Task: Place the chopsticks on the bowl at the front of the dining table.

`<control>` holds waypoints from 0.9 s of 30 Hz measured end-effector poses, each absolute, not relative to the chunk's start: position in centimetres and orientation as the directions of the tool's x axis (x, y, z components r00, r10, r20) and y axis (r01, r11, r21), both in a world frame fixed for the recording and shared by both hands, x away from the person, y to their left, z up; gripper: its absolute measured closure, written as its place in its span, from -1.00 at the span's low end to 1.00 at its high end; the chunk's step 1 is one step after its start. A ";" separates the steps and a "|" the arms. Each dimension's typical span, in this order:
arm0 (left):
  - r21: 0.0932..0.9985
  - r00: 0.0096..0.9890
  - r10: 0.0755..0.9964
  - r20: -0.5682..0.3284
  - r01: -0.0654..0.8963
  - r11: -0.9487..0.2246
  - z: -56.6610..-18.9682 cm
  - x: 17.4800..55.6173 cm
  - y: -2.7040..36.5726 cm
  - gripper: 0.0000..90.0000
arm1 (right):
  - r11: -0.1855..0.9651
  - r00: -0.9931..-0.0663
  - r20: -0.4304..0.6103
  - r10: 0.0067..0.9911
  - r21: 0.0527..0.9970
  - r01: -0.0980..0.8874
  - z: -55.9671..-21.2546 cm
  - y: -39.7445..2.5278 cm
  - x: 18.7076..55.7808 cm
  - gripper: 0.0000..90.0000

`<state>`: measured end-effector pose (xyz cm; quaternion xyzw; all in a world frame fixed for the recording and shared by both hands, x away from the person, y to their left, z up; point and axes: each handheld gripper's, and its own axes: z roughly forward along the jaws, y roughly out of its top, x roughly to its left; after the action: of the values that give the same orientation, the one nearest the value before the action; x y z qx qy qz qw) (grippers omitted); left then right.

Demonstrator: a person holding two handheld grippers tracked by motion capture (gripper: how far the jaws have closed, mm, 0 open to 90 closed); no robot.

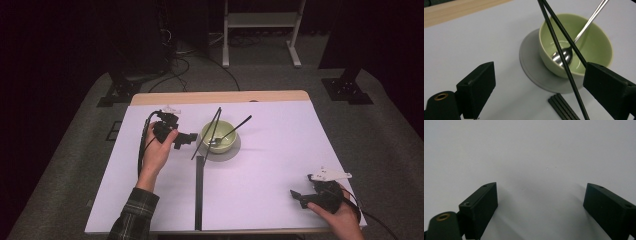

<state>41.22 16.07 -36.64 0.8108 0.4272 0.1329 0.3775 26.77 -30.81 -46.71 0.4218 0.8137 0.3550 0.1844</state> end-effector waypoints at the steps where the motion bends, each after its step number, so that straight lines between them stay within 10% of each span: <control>1: 0.723 0.603 0.789 -0.118 0.596 -0.348 -36.8 40.9 16.2 -0.78 | 0.392 -0.576 -0.001 0.817 0.733 0.555 -46.7 -30.8 26.8 -0.76; 27: 0.694 0.629 0.765 -0.138 0.613 -0.378 -40.3 38.9 17.4 -0.84 | 0.394 -0.576 -0.003 0.818 0.733 0.555 -46.7 -30.8 26.8 -0.76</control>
<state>38.92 17.43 -40.34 0.8237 0.4181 0.1034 0.3687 26.75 -30.80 -46.71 0.4217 0.8139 0.3540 0.1853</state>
